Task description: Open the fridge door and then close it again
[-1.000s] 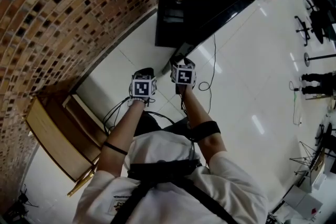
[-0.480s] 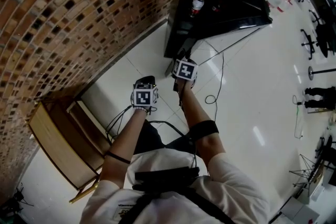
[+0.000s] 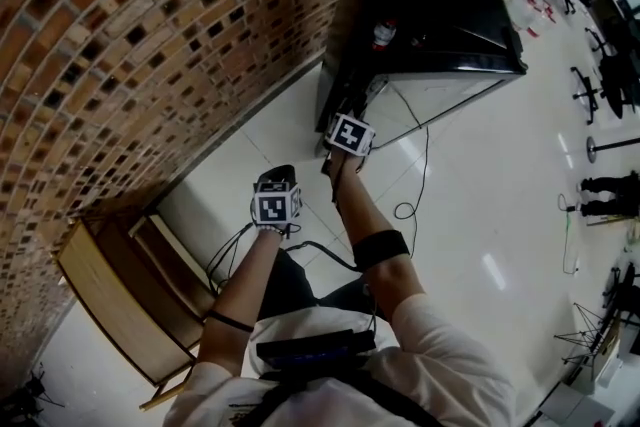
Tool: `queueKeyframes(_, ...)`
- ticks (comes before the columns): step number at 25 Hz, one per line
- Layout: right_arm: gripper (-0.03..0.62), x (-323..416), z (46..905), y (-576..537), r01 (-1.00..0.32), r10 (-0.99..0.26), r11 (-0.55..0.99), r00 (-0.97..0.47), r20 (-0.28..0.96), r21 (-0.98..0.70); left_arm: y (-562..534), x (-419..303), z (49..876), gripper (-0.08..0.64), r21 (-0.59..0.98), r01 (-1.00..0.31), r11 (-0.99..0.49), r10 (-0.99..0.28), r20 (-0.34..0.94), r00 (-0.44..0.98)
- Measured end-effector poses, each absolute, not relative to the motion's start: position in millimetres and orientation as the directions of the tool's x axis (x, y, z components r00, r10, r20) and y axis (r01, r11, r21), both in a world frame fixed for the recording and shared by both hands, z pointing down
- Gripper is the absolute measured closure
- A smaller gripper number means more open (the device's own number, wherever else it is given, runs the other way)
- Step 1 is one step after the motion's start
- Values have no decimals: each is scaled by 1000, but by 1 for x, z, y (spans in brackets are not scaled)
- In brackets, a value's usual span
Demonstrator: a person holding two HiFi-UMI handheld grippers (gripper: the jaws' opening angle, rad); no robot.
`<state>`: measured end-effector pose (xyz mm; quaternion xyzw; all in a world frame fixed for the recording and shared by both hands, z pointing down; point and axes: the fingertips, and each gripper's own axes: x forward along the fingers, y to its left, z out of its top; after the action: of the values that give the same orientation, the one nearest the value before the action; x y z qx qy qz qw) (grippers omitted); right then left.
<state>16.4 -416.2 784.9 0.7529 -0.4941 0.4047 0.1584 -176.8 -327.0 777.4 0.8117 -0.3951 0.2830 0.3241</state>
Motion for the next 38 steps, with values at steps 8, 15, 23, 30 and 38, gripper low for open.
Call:
queueKeyframes(8,241,21,788,-451,-831,-575,-535,226,786,-152,-341,-201,796,560,315,-848,-426,-453,737,501)
queueKeyframes(15,242,25,787,-473,-806,-571,-568,242,785,-165,-357,-208,795,560,320,-850,-418,-467,728,503)
queueKeyframes(23,241,29,786,-484,-785,-559,-597,262,787,-164,-381,-200,781,560,327,-844,-425,-483,707,516)
queueKeyframes(30,241,32,787,-488,-775,-548,-611,268,792,-160,-392,-187,775,560,342,-830,-441,-486,686,541)
queueKeyframes(38,241,34,785,-498,-774,-562,-608,263,784,-176,-395,-187,777,560,341,-831,-439,-481,692,539)
